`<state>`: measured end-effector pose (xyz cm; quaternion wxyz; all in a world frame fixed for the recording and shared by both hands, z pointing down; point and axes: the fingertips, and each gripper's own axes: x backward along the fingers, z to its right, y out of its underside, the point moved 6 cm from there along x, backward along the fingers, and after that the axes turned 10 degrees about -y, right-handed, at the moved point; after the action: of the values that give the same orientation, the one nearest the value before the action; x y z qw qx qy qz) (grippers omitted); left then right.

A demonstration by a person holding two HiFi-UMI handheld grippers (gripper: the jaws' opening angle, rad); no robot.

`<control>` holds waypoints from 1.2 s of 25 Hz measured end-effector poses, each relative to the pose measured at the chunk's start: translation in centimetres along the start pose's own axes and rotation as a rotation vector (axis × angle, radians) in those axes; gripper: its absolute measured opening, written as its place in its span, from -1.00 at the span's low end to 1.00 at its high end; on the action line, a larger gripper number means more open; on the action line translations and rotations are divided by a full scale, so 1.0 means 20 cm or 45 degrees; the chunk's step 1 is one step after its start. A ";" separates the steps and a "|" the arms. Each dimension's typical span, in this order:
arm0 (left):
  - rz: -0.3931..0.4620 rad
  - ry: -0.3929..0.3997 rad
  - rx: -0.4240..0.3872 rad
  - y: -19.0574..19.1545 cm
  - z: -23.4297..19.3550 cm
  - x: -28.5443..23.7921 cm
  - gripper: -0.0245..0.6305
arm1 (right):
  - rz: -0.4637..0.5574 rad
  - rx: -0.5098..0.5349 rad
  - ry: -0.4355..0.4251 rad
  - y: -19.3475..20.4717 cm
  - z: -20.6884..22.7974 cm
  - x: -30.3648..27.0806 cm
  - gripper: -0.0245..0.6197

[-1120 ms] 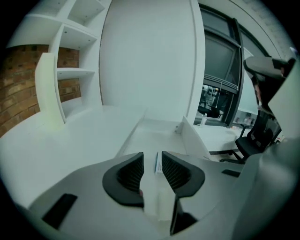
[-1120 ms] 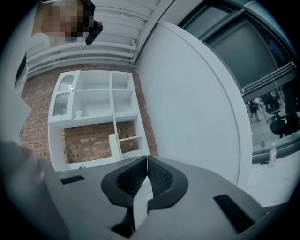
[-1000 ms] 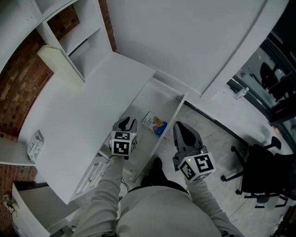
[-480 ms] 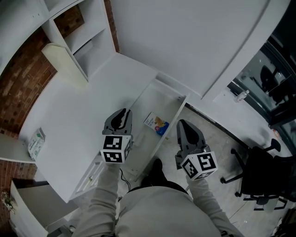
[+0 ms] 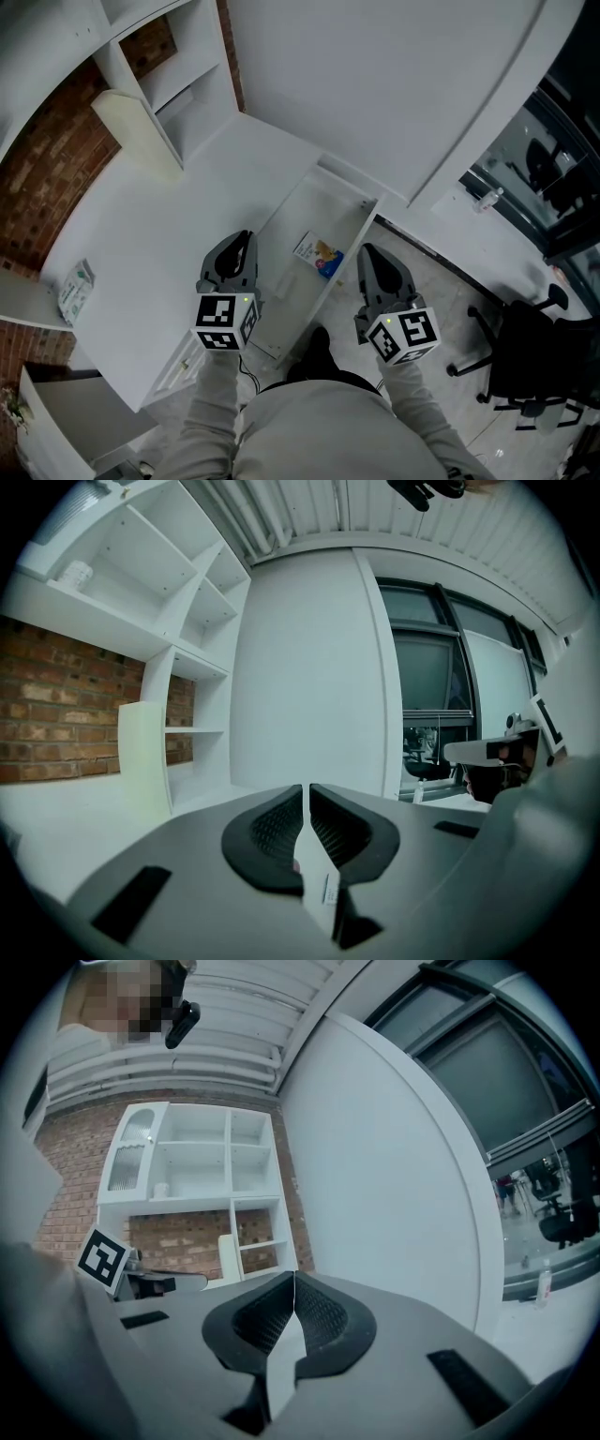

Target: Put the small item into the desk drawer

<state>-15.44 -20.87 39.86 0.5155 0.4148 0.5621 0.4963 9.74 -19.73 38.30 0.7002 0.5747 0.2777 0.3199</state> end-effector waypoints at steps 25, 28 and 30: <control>0.043 -0.014 0.013 -0.02 0.00 0.17 -0.87 | -0.042 0.084 0.014 0.00 -0.06 0.07 -0.84; 0.043 -0.020 0.018 -0.02 -0.01 0.17 -0.87 | -0.042 0.081 0.005 0.00 -0.07 0.06 -0.84; 0.042 -0.025 0.021 -0.01 -0.01 0.18 -0.87 | -0.038 0.074 -0.002 0.00 -0.07 0.06 -0.84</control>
<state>-16.16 -17.51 38.99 0.5092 0.4332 0.5541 0.4960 9.45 -17.91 38.11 0.6882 0.5908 0.2949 0.3006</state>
